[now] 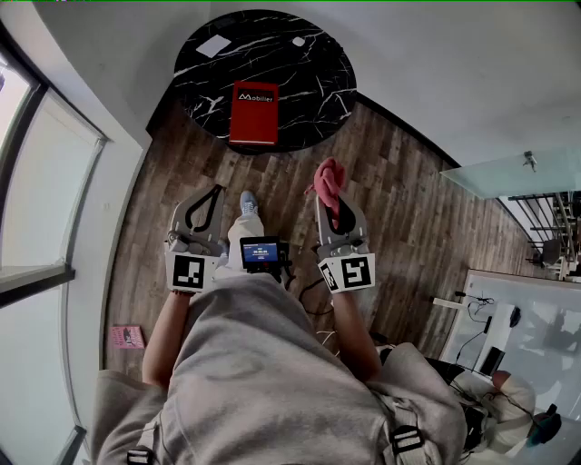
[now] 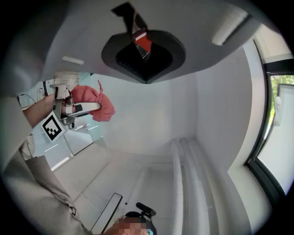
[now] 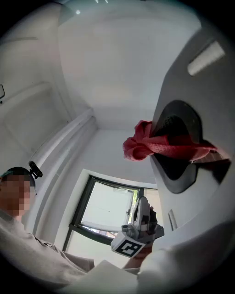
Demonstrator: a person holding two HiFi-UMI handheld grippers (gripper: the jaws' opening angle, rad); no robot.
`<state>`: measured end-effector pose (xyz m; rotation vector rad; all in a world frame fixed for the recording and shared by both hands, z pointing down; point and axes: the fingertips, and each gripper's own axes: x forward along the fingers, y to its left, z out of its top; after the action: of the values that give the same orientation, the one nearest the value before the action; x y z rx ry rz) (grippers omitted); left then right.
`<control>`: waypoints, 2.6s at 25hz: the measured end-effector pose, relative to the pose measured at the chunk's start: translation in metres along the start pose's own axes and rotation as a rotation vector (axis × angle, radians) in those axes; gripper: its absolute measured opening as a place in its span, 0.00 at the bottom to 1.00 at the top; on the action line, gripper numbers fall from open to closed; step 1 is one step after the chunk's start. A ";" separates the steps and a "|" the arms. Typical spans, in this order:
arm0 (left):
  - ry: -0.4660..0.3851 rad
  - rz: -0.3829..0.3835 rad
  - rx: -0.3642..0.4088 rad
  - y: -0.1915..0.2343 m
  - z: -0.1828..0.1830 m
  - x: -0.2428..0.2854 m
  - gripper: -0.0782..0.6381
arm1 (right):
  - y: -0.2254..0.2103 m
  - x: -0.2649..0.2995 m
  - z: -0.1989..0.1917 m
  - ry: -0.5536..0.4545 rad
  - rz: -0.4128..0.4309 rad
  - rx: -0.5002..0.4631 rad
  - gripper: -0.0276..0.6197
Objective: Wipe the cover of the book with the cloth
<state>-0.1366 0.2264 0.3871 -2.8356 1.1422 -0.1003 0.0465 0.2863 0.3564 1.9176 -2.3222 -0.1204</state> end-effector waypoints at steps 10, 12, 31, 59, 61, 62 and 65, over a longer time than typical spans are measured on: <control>0.028 -0.026 -0.001 -0.011 -0.010 0.010 0.11 | -0.015 0.001 -0.002 -0.018 0.032 0.035 0.18; 0.033 -0.028 -0.005 -0.010 -0.011 0.015 0.11 | -0.022 0.004 -0.006 -0.010 0.021 0.041 0.18; 0.122 0.017 0.023 0.046 -0.043 0.111 0.11 | -0.136 0.138 -0.050 0.171 -0.004 0.059 0.18; 0.641 -0.022 -0.020 0.055 -0.276 0.213 0.28 | -0.135 0.419 -0.259 0.587 0.653 -0.439 0.18; 0.702 -0.052 -0.010 0.048 -0.299 0.212 0.29 | -0.134 0.424 -0.282 0.645 0.673 -0.456 0.18; 0.730 -0.060 -0.008 0.046 -0.310 0.211 0.30 | -0.133 0.426 -0.293 0.671 0.685 -0.467 0.18; 0.779 -0.064 -0.013 0.048 -0.329 0.213 0.33 | -0.128 0.432 -0.319 0.729 0.715 -0.502 0.18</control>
<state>-0.0465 0.0268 0.7153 -2.8956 1.1242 -1.2878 0.1383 -0.1561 0.6745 0.6659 -2.0249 0.0588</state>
